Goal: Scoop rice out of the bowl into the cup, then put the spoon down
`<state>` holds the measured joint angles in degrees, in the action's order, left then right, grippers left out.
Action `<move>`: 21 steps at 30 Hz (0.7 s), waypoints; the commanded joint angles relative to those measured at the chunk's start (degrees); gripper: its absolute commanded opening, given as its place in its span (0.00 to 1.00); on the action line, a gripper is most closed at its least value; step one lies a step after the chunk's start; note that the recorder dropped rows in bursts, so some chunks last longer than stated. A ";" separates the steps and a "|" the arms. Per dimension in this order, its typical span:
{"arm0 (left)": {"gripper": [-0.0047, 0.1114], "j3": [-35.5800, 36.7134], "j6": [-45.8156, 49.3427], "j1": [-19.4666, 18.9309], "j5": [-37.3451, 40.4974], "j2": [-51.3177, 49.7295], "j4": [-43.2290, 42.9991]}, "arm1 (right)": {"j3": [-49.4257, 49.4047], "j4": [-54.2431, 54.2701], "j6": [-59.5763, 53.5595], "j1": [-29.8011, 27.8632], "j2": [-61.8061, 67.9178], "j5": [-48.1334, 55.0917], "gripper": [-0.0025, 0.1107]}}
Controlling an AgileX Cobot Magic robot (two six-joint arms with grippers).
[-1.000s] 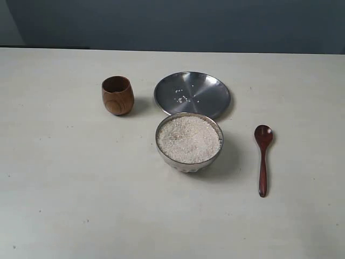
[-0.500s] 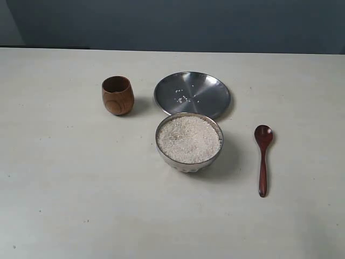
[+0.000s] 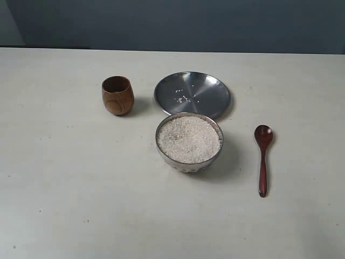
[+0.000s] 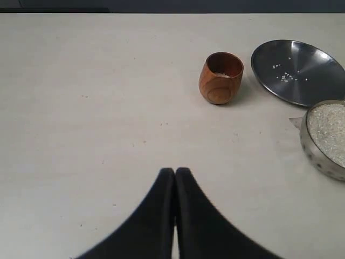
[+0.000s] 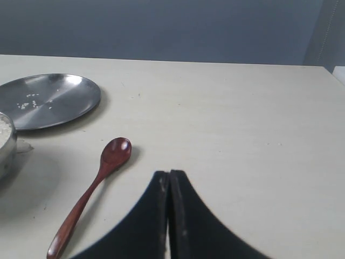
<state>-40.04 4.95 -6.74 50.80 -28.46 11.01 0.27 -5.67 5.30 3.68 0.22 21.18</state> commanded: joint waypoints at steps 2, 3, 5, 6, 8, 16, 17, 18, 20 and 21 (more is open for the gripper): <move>0.04 -0.34 0.19 -0.04 0.17 -0.23 -0.14 | -0.27 -0.22 -0.12 -0.21 -0.22 -0.87 0.02; 0.04 -0.34 0.19 -0.04 0.17 -0.23 -0.14 | -0.27 -0.32 -0.12 -0.21 -0.22 -1.28 0.02; 0.04 -0.34 0.19 -0.04 0.17 -0.23 -0.14 | -0.27 -0.32 -0.12 -0.21 -0.22 -4.79 0.02; 0.04 -0.34 0.19 -0.04 0.17 -0.23 -0.14 | -0.27 -0.21 -0.12 -0.21 -0.22 -7.95 0.02; 0.04 -0.34 0.19 -0.04 0.17 -0.23 -0.14 | -0.27 1.79 -0.12 -0.21 -0.22 -15.62 0.02; 0.04 -0.34 0.19 -0.04 0.17 -0.23 -0.14 | -0.27 9.01 -0.12 -0.21 -0.22 -39.82 0.02; 0.04 -0.34 0.19 -0.04 0.17 -0.23 -0.14 | -0.27 9.44 -0.12 -0.21 -0.22 -42.13 0.02; 0.04 -0.34 0.19 -0.04 0.17 -0.23 -0.14 | -0.27 9.85 -0.12 -0.21 -0.22 -43.81 0.02; 0.04 -0.34 0.19 -0.04 0.17 -0.23 -0.14 | -0.27 10.65 2.15 -0.21 -0.22 -47.86 0.02; 0.04 -0.34 0.19 -0.04 0.17 -0.23 -0.14 | -0.27 10.64 4.72 -0.21 -0.22 -49.29 0.02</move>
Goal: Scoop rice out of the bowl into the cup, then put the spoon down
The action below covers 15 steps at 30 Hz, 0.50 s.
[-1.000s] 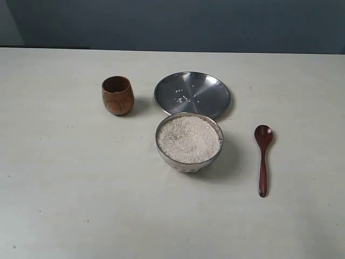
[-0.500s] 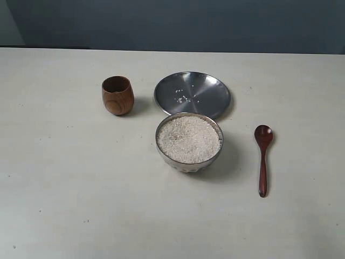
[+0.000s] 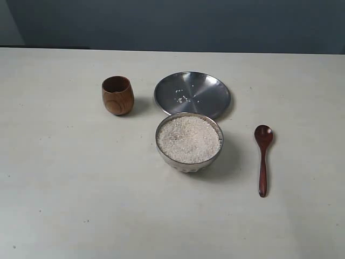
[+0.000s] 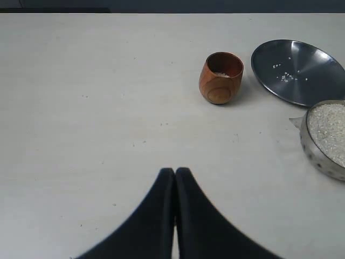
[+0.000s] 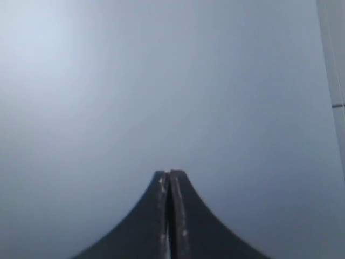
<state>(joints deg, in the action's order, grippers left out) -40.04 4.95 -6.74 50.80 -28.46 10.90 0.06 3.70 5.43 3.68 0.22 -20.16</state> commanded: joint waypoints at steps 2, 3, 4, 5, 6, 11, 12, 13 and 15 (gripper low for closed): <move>0.04 -0.34 0.19 -0.04 0.17 -0.23 -0.03 | -0.06 1.28 12.61 -0.21 -0.22 -10.88 0.02; 0.04 -0.34 0.19 -0.04 0.17 -0.23 -0.03 | -0.06 1.28 15.73 -0.21 -0.22 -12.08 0.02; 0.04 -0.34 0.19 -0.04 0.17 -0.23 -0.03 | -0.06 1.28 16.16 -0.21 -0.22 -13.53 0.02; 0.04 -0.34 0.19 -0.04 0.17 -0.23 -0.03 | -0.06 1.28 16.03 -0.21 -0.22 -14.65 0.02; 0.04 -0.34 0.19 -0.04 0.17 -0.23 -0.03 | -0.06 1.28 16.03 -0.21 -0.22 -15.13 0.02; 0.04 -0.34 0.19 -0.04 0.17 -0.23 -0.03 | 0.91 1.04 16.03 -0.21 -0.22 -9.39 0.02; 0.04 -0.34 0.19 -0.04 0.17 -0.23 -0.03 | 2.02 0.36 16.03 -0.21 -0.22 -5.93 0.02; 0.04 -0.34 0.19 -0.04 0.17 -0.23 -0.03 | 3.00 -0.18 16.03 -0.21 -0.22 -3.13 0.02; 0.04 -0.34 0.19 -0.04 0.17 -0.23 -0.03 | 5.50 -0.80 16.03 -0.21 0.20 2.72 0.02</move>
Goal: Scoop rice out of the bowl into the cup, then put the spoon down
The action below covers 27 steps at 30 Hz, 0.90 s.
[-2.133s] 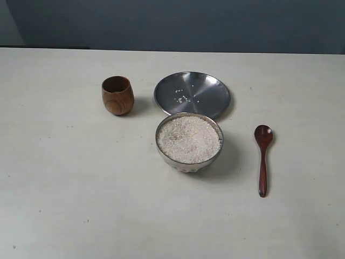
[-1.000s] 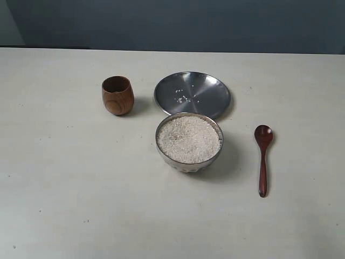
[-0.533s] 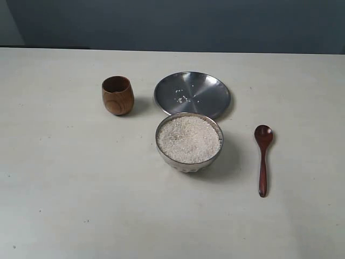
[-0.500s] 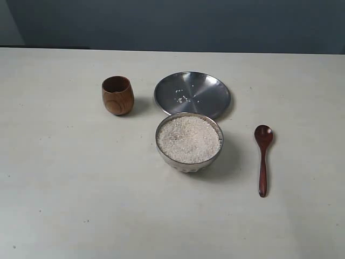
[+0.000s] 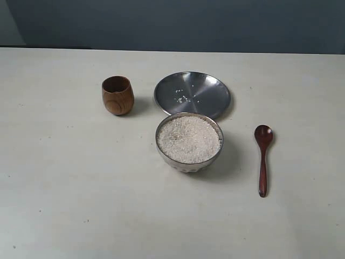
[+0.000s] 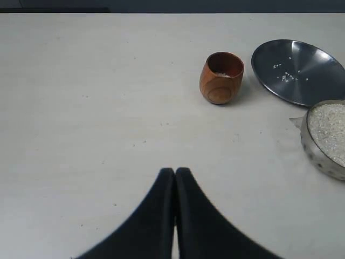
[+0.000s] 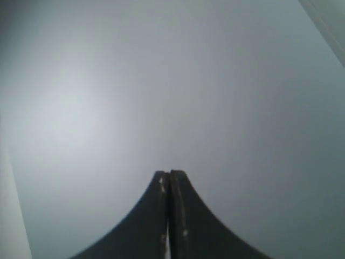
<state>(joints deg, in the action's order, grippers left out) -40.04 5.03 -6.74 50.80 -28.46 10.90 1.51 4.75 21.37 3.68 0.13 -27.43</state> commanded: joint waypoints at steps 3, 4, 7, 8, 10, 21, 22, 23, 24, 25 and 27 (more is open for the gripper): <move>0.04 -0.34 0.11 -0.04 0.17 -0.23 -0.03 | 7.03 -2.77 -0.35 -0.21 2.91 12.68 0.02; 0.04 -0.34 0.11 -0.04 0.17 -0.23 -0.03 | 7.80 -4.09 -0.35 -0.21 3.69 12.68 0.02; 0.04 -0.34 0.11 -0.04 0.17 -0.23 -0.03 | 10.95 -9.92 -0.35 -0.21 6.66 13.24 0.02; 0.04 -0.34 0.11 -0.04 0.17 -0.23 -0.03 | 12.40 -11.35 -0.35 -0.09 8.02 14.38 0.02; 0.04 -0.34 0.11 -0.04 0.17 -0.23 -0.03 | 14.22 -11.84 -0.35 0.83 10.03 16.16 0.02; 0.04 -0.34 0.11 -0.04 0.17 -0.23 -0.03 | 28.55 -20.71 -0.35 13.85 27.73 32.38 0.02; 0.04 -0.34 0.11 -0.04 0.17 -0.23 -0.03 | 29.54 -20.83 -0.79 14.86 29.60 34.11 0.02; 0.04 -0.34 0.11 -0.04 0.17 -0.23 -0.03 | 30.35 -20.83 -1.49 15.78 31.47 35.64 0.02; 0.04 -0.34 0.11 -0.04 0.17 -0.23 -0.03 | 30.83 -20.83 -1.94 16.44 33.30 36.54 0.02; 0.04 -0.34 0.11 -0.04 0.17 -0.23 -0.03 | 31.14 -20.83 -2.46 17.13 35.07 37.44 0.02; 0.04 -0.34 0.11 -0.04 0.17 -0.23 -0.03 | 31.37 -20.83 -2.56 18.15 38.07 38.34 0.02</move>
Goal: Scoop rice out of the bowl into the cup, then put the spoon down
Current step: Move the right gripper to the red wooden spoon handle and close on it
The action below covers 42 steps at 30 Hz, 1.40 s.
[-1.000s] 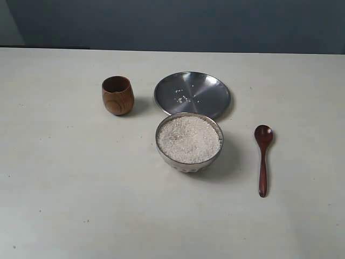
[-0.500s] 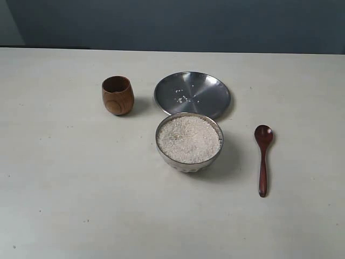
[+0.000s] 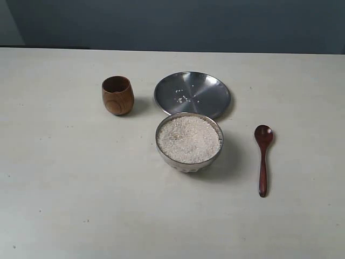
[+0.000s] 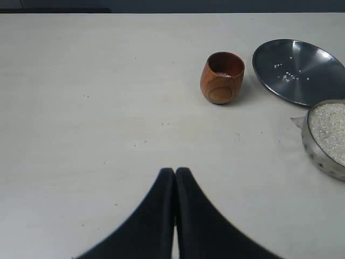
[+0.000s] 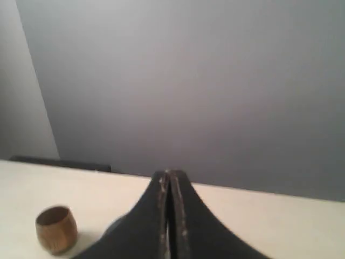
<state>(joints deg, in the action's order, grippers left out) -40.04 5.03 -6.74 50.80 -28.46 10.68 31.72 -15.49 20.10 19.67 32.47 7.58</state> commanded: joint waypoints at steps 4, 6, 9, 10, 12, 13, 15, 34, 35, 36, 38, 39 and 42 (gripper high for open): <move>0.04 -0.34 0.11 -0.04 0.17 -0.23 0.18 | 1.16 -0.59 -1.44 3.35 11.75 5.53 0.02; 0.04 -0.34 0.11 -0.04 0.17 -0.23 0.18 | 1.16 -0.59 -1.44 3.34 14.94 8.04 0.02; 0.04 -0.34 0.11 -0.04 0.17 -0.23 0.18 | 1.16 1.40 -1.44 3.34 19.13 12.52 0.02; 0.04 -0.34 0.11 -0.04 0.17 -0.23 0.18 | 1.16 2.78 -1.44 3.34 20.18 13.38 0.02; 0.04 -0.34 0.11 -0.04 0.17 -0.23 0.18 | 1.16 5.96 -1.44 3.34 22.67 14.65 0.02; 0.04 -0.34 0.11 -0.04 0.17 -0.23 0.18 | 1.16 7.08 -1.44 3.34 23.54 15.08 0.02; 0.04 -0.34 0.11 -0.04 0.17 -0.23 0.18 | 1.16 9.24 -1.90 3.34 25.62 16.86 0.02; 0.04 -0.34 0.11 -0.04 0.17 -0.23 0.18 | 1.05 14.95 -4.07 3.34 46.32 16.62 0.10; 0.04 -0.34 0.11 -0.04 0.17 -0.23 0.18 | 1.05 14.95 -4.07 3.34 47.11 16.01 0.13; 0.04 -0.34 0.11 -0.04 0.17 -0.23 0.18 | 1.05 14.78 -4.07 3.34 48.00 15.41 0.17; 0.04 -0.34 0.11 -0.04 0.17 -0.23 0.07 | 1.05 14.78 -4.07 3.34 49.62 14.29 0.24; 0.04 -0.34 0.11 -0.04 0.17 -0.23 0.07 | 1.05 14.78 -4.07 3.34 50.40 13.76 0.26; 0.04 -0.34 0.11 -0.04 0.17 -0.23 0.07 | 1.05 14.67 -4.07 3.34 52.81 12.15 0.27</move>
<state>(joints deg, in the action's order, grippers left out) -40.04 5.03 -6.74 50.80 -28.46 10.68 32.58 -0.64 16.46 22.92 83.42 21.70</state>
